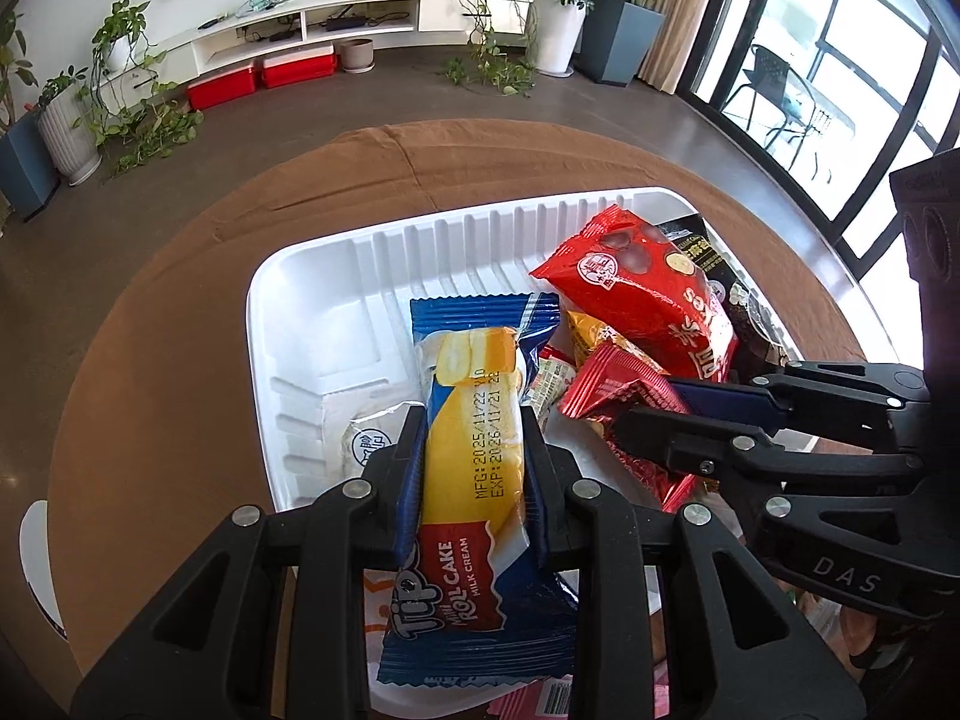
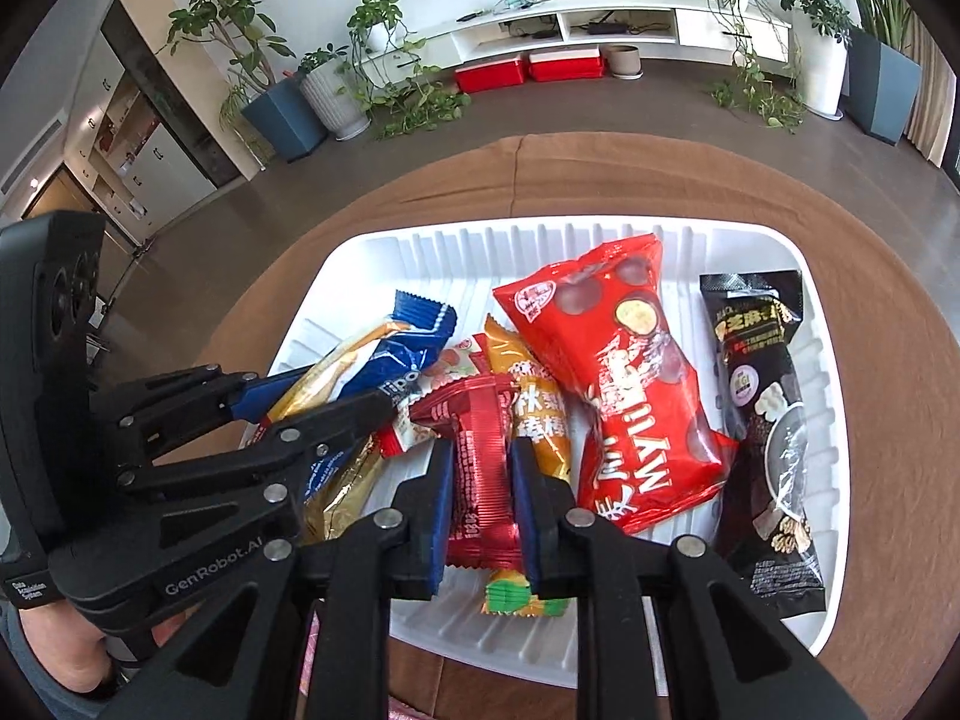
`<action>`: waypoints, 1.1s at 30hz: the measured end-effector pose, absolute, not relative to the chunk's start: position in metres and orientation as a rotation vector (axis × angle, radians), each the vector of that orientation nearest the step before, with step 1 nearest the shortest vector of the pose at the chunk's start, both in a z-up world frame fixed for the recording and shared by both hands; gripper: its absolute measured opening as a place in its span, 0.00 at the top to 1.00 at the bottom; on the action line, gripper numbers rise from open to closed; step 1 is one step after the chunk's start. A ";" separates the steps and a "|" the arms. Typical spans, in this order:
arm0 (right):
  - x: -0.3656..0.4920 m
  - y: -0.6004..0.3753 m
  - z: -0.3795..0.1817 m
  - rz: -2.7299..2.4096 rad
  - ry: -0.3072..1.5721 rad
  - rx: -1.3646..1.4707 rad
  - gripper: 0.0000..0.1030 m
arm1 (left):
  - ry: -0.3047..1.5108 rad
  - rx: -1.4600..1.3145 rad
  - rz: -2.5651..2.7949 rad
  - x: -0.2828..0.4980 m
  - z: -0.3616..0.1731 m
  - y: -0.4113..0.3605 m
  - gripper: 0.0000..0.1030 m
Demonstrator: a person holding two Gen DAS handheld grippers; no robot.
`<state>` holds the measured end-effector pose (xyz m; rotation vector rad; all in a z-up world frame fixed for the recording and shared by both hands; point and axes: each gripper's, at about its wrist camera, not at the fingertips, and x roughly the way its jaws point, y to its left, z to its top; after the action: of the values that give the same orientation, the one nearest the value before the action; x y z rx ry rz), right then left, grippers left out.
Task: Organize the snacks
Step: 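Open both tools to release the Lipo cake and red bar into the tray, then withdraw both tools and reach the left tool toward the panda-print bag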
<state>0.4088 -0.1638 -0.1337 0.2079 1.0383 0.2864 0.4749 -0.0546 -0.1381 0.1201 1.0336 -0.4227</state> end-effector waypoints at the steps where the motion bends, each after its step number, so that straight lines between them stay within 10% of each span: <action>1: 0.409 -0.163 -0.134 0.287 1.039 0.206 0.79 | 1.032 0.122 -0.422 0.475 -0.139 -0.055 0.73; 5: 0.408 -0.162 -0.135 0.290 1.041 0.197 0.75 | 1.024 0.128 -0.407 0.461 -0.130 -0.047 0.55; 14: 0.401 -0.160 -0.128 0.287 1.031 0.171 0.66 | 1.002 0.119 -0.406 0.451 -0.122 -0.042 0.51; 27: 0.359 -0.187 -0.077 0.279 0.910 0.198 0.19 | 0.888 0.105 -0.392 0.399 -0.075 -0.029 0.01; 33: 0.297 -0.212 -0.044 0.358 0.728 0.313 0.00 | 0.824 0.057 -0.367 0.340 -0.057 -0.013 0.00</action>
<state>0.2971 -0.2124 -0.0439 0.3134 0.7282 0.3578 0.3397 -0.0134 -0.0568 0.0565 0.8244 -0.3672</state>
